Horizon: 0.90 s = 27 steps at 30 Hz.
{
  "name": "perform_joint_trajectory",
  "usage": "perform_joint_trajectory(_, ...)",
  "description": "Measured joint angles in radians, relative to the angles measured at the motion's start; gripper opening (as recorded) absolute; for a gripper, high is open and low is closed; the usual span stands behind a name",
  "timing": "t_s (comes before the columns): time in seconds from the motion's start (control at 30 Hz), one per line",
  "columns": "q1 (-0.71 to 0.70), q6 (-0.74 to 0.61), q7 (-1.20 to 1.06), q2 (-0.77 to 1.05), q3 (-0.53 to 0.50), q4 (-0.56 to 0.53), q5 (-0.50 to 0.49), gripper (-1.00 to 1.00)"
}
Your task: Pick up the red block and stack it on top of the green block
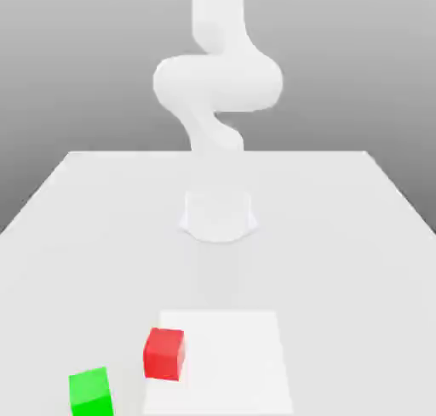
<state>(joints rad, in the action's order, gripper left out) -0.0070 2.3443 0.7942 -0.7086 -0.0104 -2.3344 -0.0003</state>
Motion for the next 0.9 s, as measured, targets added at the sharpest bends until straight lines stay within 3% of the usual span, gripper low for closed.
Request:
perform_joint_trajectory(0.7,-0.07,0.377,-0.066,0.768,-0.087,-0.29,0.023,0.0)
perform_joint_trajectory(0.9,-0.093,0.546,-0.105,0.985,-0.057,-0.28,0.073,0.0)
